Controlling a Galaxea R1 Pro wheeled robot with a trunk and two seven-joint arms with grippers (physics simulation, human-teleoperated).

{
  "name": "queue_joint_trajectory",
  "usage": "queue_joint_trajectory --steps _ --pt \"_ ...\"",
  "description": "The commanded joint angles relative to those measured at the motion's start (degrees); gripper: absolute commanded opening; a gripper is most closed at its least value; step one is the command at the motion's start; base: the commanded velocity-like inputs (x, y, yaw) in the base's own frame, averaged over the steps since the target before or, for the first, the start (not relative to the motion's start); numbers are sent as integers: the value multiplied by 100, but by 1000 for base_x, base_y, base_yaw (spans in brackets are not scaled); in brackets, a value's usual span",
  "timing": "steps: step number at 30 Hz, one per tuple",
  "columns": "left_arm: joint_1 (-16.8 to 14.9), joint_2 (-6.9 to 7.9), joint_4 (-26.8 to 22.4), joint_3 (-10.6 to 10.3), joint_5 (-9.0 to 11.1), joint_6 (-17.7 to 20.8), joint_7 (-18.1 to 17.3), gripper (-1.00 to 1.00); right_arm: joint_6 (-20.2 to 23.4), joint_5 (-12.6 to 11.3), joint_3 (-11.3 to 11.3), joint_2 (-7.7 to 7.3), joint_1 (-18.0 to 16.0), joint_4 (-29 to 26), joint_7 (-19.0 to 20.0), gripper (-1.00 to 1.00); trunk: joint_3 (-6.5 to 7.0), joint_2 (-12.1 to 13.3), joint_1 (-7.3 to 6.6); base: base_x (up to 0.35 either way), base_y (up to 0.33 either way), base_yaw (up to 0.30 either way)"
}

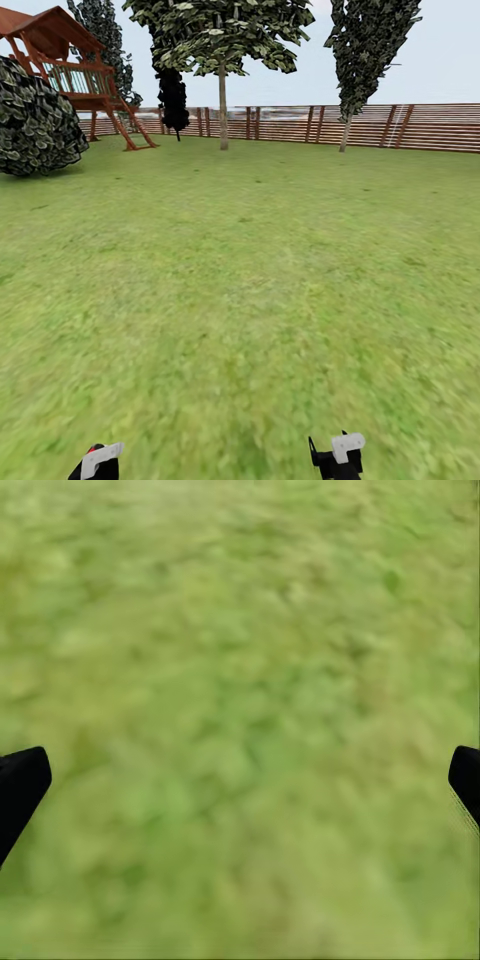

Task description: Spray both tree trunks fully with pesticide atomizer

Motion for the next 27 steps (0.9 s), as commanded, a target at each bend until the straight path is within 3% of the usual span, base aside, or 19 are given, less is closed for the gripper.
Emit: queue_joint_trajectory --steps 1,27 --pt "-3 4 0 -38 11 -12 41 -100 -5 25 45 -1 -3 3 -61 100 -5 -2 3 340 0 0" --pt "-3 4 -1 -38 11 -13 41 -100 -5 32 45 10 -3 3 -62 100 -5 -2 3 340 0 9"
